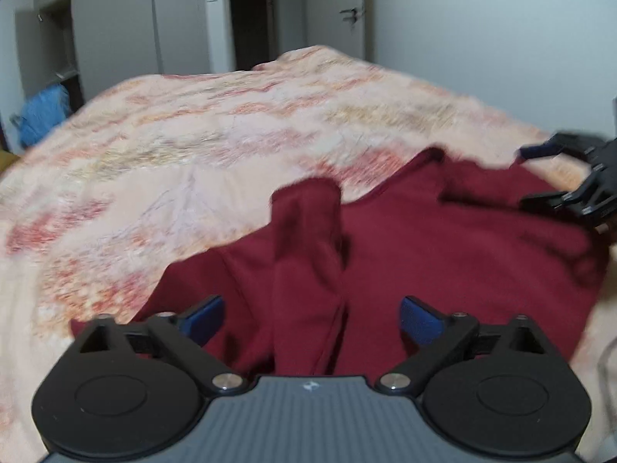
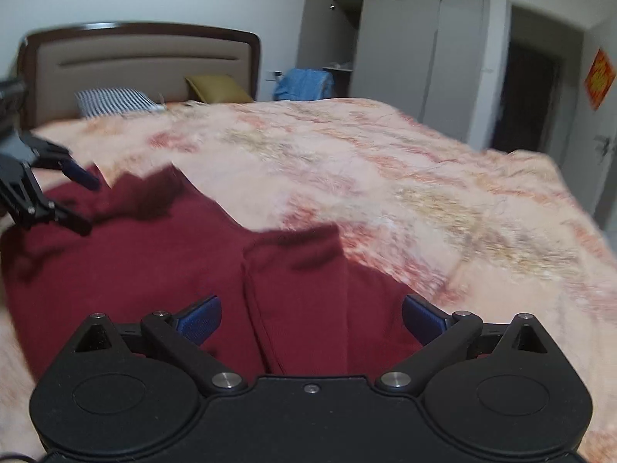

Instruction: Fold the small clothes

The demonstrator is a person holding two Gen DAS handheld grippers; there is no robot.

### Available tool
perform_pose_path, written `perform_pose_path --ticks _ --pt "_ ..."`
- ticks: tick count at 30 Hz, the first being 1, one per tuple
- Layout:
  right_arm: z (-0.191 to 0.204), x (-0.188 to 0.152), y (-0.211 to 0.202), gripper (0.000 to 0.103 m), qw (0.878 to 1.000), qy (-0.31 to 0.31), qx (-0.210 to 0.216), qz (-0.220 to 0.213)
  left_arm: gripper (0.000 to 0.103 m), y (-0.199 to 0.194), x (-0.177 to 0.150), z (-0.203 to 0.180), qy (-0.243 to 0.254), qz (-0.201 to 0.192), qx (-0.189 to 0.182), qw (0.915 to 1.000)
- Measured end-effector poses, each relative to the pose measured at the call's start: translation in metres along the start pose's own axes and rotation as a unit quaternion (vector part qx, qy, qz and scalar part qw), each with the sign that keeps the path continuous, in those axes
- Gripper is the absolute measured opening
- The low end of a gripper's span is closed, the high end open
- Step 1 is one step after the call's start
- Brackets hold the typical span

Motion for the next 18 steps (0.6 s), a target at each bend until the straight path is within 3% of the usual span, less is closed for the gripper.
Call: perform_pose_path --ticks 3,4,5,6,7,8,9,13,14,15,17,18 --pt "0.002 -0.009 -0.002 0.076 1.000 -0.003 -0.017 -0.014 0.069 0.000 -0.002 0.004 -0.021 -0.012 0.036 0.9990" --pt "0.002 -0.009 -0.002 0.071 1.000 0.000 -0.019 -0.019 0.055 -0.001 -0.001 0.009 -0.038 -0.018 0.039 0.9984" --pt "0.000 -0.009 -0.003 0.054 0.999 0.006 -0.020 -0.025 0.036 -0.003 -0.001 0.014 -0.056 -0.023 0.039 0.9974" --pt "-0.002 -0.007 -0.004 0.032 0.999 0.015 -0.020 -0.030 0.027 -0.005 0.000 0.020 -0.074 -0.027 0.041 0.9961" --pt "-0.006 -0.005 -0.004 0.021 0.999 0.027 -0.021 -0.034 0.014 -0.007 0.000 0.025 -0.090 -0.031 0.046 0.9944" --pt "-0.010 -0.003 -0.004 0.006 0.998 0.040 -0.024 -0.036 0.009 -0.009 0.000 0.031 -0.105 -0.037 0.052 0.9925" --pt "-0.015 -0.002 -0.004 0.001 0.997 0.056 -0.027 -0.037 0.008 -0.012 -0.001 0.037 -0.120 -0.042 0.057 0.9902" --pt "-0.029 -0.005 0.000 0.005 0.994 0.103 -0.025 -0.032 0.007 -0.010 -0.014 0.063 -0.205 -0.034 0.054 0.9767" --pt "-0.028 -0.007 -0.001 0.015 0.994 0.105 -0.014 -0.030 0.008 -0.007 -0.019 0.069 -0.223 -0.027 0.054 0.9730" --pt "-0.026 -0.008 -0.003 0.031 0.994 0.102 -0.002 -0.032 0.008 -0.005 -0.024 0.074 -0.236 -0.024 0.050 0.9703" --pt "-0.015 -0.009 -0.010 0.053 0.996 0.076 0.023 -0.042 0.008 -0.001 -0.030 0.076 -0.240 -0.021 0.050 0.9692" --pt "-0.008 -0.009 -0.013 0.055 0.997 0.055 0.027 -0.045 0.008 -0.001 -0.030 0.074 -0.233 -0.021 0.054 0.9707"
Point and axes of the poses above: each gripper's, at about its wrist camera, not at the fingertips, and y roughly the way its jaws point, z to its left, x to its top, the point moved 2 cm from there along y, roughly the way its jaws point
